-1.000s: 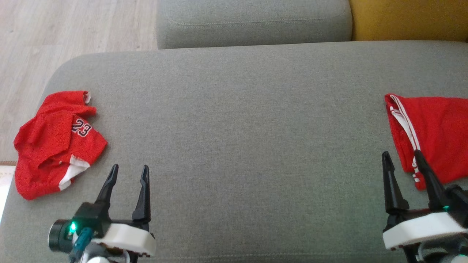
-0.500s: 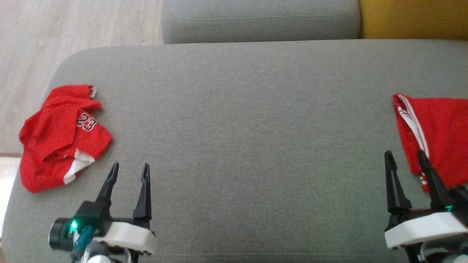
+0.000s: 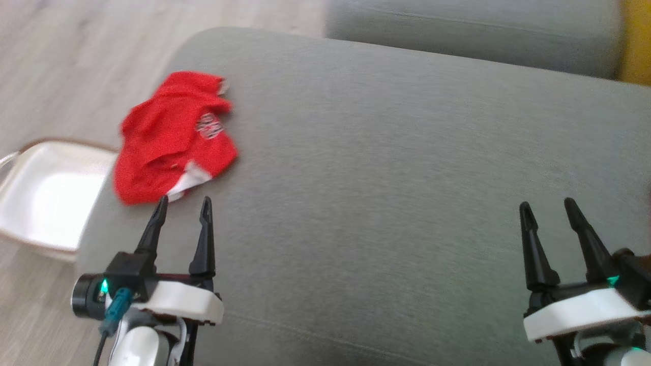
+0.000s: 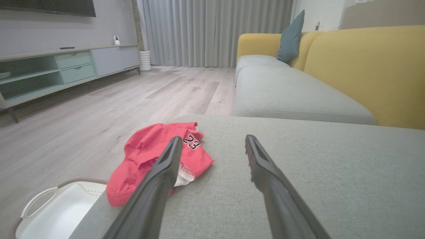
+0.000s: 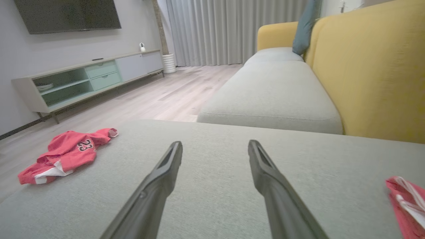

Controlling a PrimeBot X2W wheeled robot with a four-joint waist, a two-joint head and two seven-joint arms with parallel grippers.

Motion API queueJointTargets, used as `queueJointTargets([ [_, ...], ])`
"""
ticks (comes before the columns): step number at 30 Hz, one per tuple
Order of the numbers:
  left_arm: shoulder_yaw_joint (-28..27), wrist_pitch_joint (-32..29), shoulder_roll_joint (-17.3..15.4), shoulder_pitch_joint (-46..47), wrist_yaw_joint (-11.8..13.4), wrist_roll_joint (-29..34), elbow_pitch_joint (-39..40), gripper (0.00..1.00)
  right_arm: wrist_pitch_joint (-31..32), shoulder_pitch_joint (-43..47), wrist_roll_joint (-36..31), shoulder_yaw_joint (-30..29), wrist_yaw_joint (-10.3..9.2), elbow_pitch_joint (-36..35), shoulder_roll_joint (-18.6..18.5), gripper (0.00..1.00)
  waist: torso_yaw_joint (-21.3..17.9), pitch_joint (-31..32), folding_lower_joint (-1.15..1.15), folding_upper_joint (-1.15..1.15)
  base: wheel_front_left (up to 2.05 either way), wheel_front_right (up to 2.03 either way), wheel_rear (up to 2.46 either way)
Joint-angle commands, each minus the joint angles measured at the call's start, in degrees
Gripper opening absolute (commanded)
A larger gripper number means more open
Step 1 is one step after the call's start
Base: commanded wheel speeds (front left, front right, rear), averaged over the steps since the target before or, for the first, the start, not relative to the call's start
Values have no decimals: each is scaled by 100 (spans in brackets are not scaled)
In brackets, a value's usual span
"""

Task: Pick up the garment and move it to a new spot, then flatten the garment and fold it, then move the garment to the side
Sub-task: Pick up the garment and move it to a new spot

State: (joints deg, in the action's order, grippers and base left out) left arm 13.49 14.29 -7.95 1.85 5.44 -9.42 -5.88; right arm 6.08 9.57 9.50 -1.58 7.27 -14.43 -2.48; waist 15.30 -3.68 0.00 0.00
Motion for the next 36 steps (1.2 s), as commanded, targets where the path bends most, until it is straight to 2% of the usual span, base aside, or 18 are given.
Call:
queueJointTargets([
  [1, -272, 68, -4, 342, -34, -40, 180, 100, 20, -321, -25, 170, 22, -265, -40, 100, 492, -30, 0, 0, 0, 0, 0],
  [6, -397, 70, 10, 285, -55, -31, 223, 100, 42, -379, -34, 217, 22, -257, -40, 100, 801, -7, 0, 0, 0, 0, 0],
  [10, -485, 70, 36, 239, -85, -29, 254, 100, 70, -395, -47, 221, 22, -276, -40, 100, 888, -25, 0, 0, 0, 0, 0],
  [16, -617, 70, 101, 268, -132, -47, 286, 100, 125, -463, -37, 232, 22, -317, -40, 100, 829, -200, 0, 0, 0, 0, 0],
  [23, -693, 71, 236, 856, -389, -240, 61, 100, 346, -652, -184, 223, 22, -561, -40, 100, 639, -853, 0, 0, 0, 0, 0],
  [27, -782, 71, 286, 1575, -628, -430, -674, 100, 570, -851, -348, 237, 22, -824, -80, 100, 494, -1445, 0, 0, 0, 0, 0],
  [31, -783, 52, 318, 2406, -934, -711, -1909, 100, 734, -1016, -404, 209, 22, -1004, -203, 100, 415, -1918, 0, 0, 0, 0, 0],
  [36, -661, -409, 309, 3484, -1173, -1027, -3525, 100, 811, -1181, -393, 210, 22, -1086, -300, 100, 357, -2231, 0, 0, 0, 0, 0],
])
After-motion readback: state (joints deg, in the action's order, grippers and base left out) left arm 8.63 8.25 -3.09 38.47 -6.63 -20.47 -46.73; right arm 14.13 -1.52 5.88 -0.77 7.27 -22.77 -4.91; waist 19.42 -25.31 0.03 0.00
